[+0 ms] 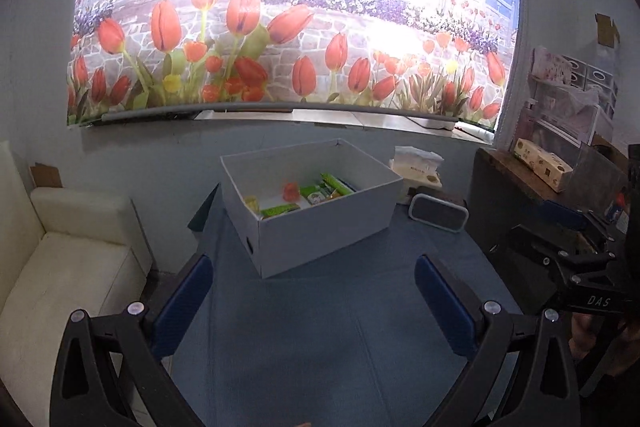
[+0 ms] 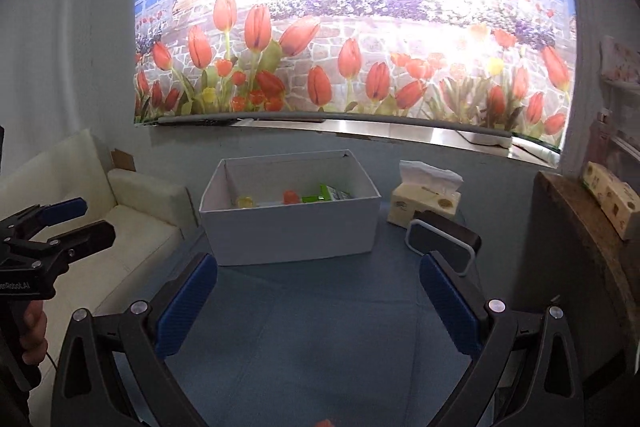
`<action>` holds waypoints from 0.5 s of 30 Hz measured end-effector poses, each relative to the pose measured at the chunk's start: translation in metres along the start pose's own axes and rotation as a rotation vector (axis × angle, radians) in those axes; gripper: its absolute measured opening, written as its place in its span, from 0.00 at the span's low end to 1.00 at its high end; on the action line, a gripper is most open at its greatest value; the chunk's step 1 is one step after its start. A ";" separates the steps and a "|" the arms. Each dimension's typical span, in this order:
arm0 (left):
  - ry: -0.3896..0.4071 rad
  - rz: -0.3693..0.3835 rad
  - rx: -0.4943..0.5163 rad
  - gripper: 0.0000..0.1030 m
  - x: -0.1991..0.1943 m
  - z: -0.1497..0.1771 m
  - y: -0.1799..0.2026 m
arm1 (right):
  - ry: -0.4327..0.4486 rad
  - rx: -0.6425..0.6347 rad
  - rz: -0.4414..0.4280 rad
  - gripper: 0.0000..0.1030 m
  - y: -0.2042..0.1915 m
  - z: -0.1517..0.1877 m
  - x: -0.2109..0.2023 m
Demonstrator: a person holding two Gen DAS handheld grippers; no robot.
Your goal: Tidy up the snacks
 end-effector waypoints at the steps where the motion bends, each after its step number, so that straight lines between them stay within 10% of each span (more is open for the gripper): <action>1: -0.008 -0.006 -0.007 1.00 -0.005 0.006 0.001 | 0.003 0.011 0.048 1.00 0.005 0.007 -0.009; 15: -0.105 0.089 -0.015 1.00 -0.054 0.040 0.026 | -0.130 0.108 -0.048 1.00 0.019 0.052 -0.077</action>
Point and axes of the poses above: each gripper's, at about its wrist camera, not at the fingertips, and x roughly the way its jaws point, y to its right, z to its underside, the point moved 5 cm from there along x, roughly the way its jaws point, and after that the axes turned 10 degrees about x, right-handed, at the moved point
